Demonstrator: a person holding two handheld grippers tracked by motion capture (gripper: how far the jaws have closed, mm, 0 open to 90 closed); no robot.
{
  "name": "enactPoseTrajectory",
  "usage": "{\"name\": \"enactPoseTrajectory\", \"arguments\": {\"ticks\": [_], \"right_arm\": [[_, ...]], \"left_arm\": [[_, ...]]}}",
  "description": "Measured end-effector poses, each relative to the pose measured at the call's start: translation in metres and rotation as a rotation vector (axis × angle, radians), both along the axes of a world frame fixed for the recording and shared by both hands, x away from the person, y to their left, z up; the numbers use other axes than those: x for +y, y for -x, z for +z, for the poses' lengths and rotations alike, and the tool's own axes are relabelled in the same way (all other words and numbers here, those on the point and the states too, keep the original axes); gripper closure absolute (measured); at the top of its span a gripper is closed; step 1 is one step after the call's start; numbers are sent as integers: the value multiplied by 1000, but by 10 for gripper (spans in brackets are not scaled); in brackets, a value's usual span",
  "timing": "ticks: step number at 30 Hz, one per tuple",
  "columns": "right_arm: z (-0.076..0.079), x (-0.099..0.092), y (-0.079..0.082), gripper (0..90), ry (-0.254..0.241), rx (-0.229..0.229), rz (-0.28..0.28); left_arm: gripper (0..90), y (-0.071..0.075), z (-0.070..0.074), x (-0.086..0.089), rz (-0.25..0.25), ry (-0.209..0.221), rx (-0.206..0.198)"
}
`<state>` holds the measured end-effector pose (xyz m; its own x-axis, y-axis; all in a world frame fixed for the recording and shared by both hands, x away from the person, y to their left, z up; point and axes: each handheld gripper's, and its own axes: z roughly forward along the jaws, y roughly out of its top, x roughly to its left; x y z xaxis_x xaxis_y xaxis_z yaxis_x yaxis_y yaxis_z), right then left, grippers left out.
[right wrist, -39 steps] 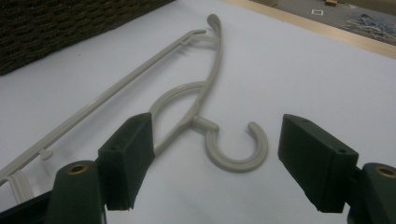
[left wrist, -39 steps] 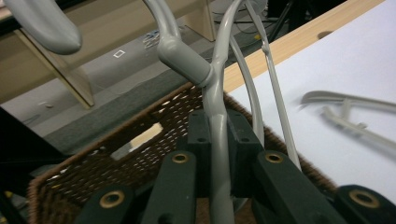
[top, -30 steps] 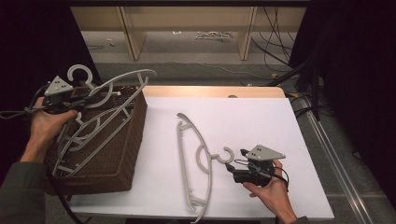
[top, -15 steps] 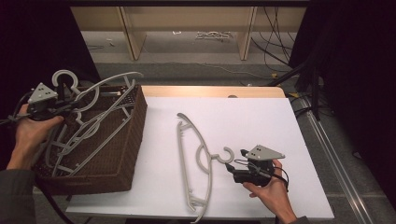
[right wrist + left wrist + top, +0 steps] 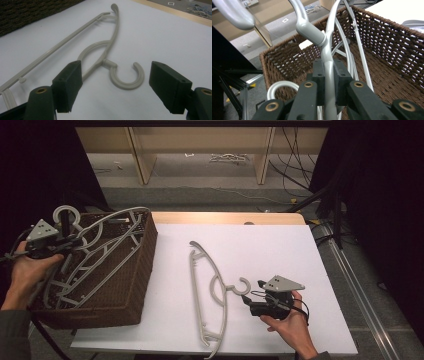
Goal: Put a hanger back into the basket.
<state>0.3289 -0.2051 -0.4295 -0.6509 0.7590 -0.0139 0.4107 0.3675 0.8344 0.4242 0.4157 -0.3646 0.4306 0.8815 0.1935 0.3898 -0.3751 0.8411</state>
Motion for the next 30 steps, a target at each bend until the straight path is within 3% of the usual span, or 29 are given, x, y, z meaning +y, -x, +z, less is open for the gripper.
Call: {"name": "enactPoseTrajectory", "arguments": {"ticks": [2, 4, 9, 17, 19, 20, 23, 30], "right_arm": [[-1, 0, 0, 276, -2, 2, -1], [-1, 0, -1, 276, 3, 5, 1], [-2, -2, -1, 276, 3, 6, -4], [-2, 1, -1, 276, 7, 7, 1], [-2, 0, -1, 276, 7, 7, 1], [-2, 0, -1, 276, 2, 15, -3], [-3, 0, -2, 276, 9, 8, -1], [-4, 0, -2, 276, 17, 11, 0]], "left_arm": [[819, 0, -1, 2, 10, -3, 7], [820, 2, -1, 6, 4, 20, 8], [819, 3, -7, 8, 3, -3, 42], [817, -6, -29, -3, -33, -102, 163], [816, -8, -37, -7, -32, -92, 175], [816, -8, -37, -7, -41, -127, 191], [817, -11, -46, -13, -18, -163, 210], [811, -15, -55, -15, 51, -201, 247]]}}
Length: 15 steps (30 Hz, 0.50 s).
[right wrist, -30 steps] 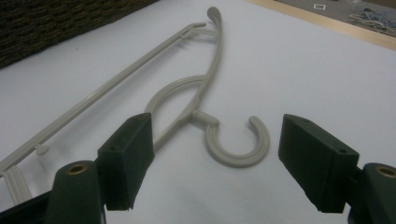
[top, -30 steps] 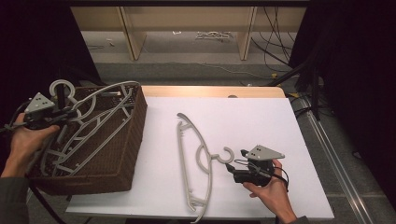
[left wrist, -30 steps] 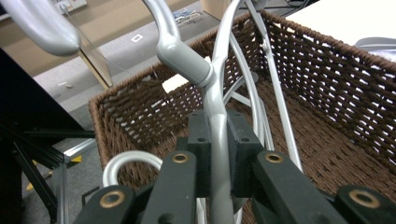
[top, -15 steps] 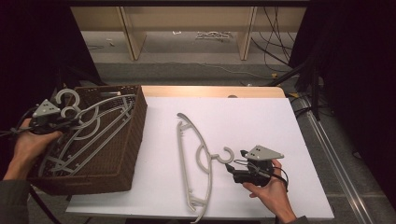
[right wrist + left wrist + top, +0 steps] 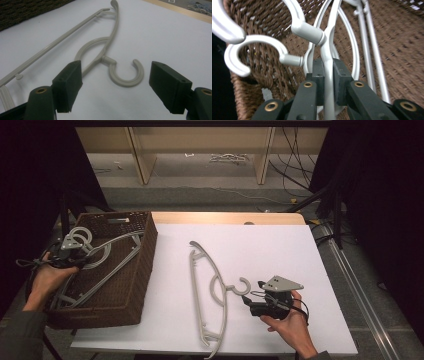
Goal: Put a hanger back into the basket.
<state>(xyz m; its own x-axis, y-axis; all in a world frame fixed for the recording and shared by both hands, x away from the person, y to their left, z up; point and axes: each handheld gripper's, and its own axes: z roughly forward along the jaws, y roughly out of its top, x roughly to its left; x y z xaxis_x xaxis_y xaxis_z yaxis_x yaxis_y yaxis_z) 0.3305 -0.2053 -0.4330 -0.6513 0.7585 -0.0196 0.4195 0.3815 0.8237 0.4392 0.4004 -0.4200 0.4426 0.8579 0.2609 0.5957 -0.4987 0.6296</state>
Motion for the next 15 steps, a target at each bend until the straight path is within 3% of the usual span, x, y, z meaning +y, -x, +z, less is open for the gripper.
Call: {"name": "enactPoseTrajectory", "arguments": {"ticks": [5, 10, 12, 15], "right_arm": [[0, -1, 0, 276, 4, 1, 9], [0, -1, 0, 276, 2, 7, 0], [0, -1, 1, 276, -1, 8, 0], [0, -1, 0, 276, 3, 3, 8]], "left_arm": [[774, -2, -4, 0, 17, -22, 26], [694, 2, 6, 0, 62, 13, -21], [632, 6, 15, -1, 79, 24, -59], [581, 15, 28, -4, 81, 81, -101]]}}
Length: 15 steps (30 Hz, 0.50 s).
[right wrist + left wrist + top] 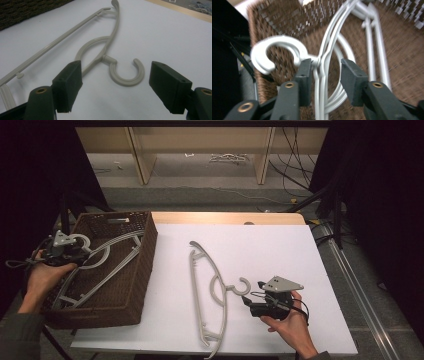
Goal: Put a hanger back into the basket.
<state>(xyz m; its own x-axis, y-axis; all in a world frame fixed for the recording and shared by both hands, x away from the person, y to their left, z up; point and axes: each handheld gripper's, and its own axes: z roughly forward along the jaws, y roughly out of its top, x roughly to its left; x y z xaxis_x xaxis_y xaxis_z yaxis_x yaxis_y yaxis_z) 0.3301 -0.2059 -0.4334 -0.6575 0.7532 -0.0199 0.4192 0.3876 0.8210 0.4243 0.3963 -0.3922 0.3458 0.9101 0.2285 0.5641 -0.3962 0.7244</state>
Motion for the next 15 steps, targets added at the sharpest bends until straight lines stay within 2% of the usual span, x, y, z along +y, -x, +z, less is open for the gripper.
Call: {"name": "enactPoseTrajectory", "arguments": {"ticks": [5, 8, 13, 15], "right_arm": [[0, 1, 1, 276, -1, 1, 2], [1, 1, 1, 275, 7, 7, -3], [-1, 2, 1, 272, -7, 3, -1], [-1, 2, 1, 271, -6, 0, 2]], "left_arm": [[454, 16, 10, -8, 21, 88, -50], [401, 28, 18, -19, 11, 150, -91], [327, 51, 34, -46, -22, 265, -185], [301, 60, 37, -59, -60, 316, -204]]}}
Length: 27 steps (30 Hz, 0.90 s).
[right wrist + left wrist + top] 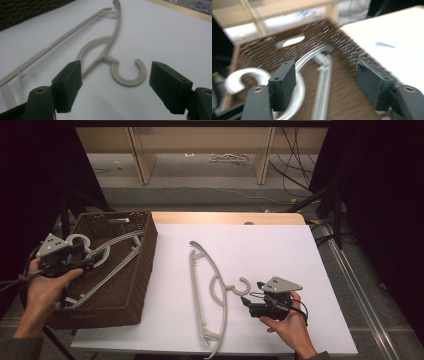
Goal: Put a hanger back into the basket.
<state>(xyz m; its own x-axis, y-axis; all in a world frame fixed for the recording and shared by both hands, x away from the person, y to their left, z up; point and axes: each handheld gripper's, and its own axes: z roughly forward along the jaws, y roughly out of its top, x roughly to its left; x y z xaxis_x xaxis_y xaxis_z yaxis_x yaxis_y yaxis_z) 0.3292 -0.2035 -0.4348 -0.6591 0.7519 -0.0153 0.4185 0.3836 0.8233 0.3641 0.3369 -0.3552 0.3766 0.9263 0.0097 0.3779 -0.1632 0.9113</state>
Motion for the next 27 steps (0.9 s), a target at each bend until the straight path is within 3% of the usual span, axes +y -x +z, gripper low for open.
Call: {"name": "enactPoseTrajectory", "arguments": {"ticks": [3, 5, 9, 14, 15, 20, 24, 27], "right_arm": [[0, 1, 0, 270, 2, 2, 4], [0, 1, 0, 268, 6, -7, 10], [-1, 3, 0, 267, 0, -2, 7], [0, 4, 0, 267, -7, -8, 6], [0, 4, 1, 267, -9, -8, 4], [1, 4, 1, 258, -22, -11, -6], [0, 5, 2, 258, -21, -18, 1], [-1, 6, 2, 253, -28, -19, 0]], "left_arm": [[277, 11, 1, -19, -63, 38, -17], [270, 16, 1, -32, -94, 20, -17], [256, 22, -1, -55, -154, 38, -31], [234, 27, -8, -77, -188, 76, -39], [234, 28, -10, -82, -188, 82, -55], [214, 36, -19, -104, -249, 126, -76], [198, 41, -29, -121, -298, 94, -84], [191, 47, -35, -129, -306, 78, -91]]}}
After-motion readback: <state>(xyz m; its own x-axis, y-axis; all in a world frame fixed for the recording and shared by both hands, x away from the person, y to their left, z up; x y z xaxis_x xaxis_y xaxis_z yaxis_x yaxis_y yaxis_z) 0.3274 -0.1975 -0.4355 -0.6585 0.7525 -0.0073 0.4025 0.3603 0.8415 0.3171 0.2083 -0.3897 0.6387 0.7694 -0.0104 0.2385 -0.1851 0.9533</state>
